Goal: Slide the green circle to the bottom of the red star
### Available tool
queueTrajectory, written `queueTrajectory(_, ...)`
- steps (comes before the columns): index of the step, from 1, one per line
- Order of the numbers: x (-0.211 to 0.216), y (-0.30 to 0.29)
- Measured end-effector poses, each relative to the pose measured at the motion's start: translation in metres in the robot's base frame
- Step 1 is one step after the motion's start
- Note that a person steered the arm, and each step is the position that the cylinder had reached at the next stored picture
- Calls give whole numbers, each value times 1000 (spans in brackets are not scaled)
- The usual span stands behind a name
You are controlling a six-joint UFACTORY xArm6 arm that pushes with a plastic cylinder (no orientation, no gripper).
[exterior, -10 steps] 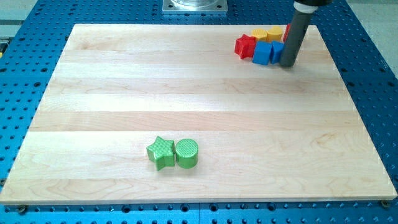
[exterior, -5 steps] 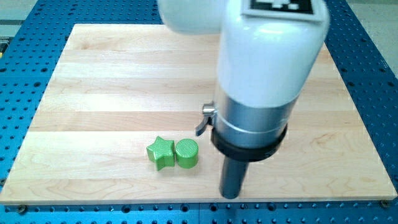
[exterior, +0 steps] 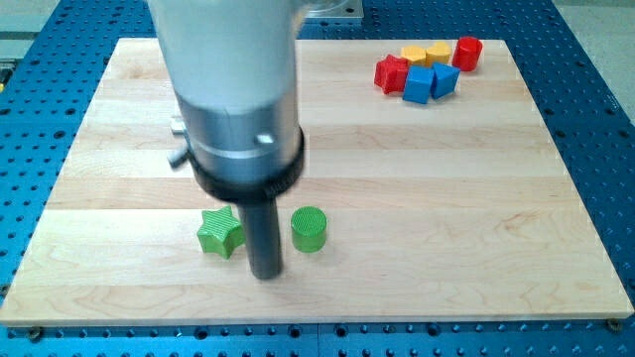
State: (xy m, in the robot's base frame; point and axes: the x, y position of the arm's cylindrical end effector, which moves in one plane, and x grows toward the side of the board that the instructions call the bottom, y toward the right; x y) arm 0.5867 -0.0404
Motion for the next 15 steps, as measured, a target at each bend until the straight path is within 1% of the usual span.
queueTrajectory(1,-41,37)
queueTrajectory(2,-98,109)
queueTrajectory(3,-142,118)
queueTrajectory(4,-71,116)
queueTrajectory(5,-87,62)
queueTrajectory(6,-128,43)
queueTrajectory(7,-151,33)
queueTrajectory(8,-175,43)
queueTrajectory(9,-200,127)
queueTrajectory(10,-194,91)
queueTrajectory(11,-167,13)
queueTrajectory(12,-195,14)
queueTrajectory(13,-212,95)
queueTrajectory(14,-202,102)
queueTrajectory(15,-220,32)
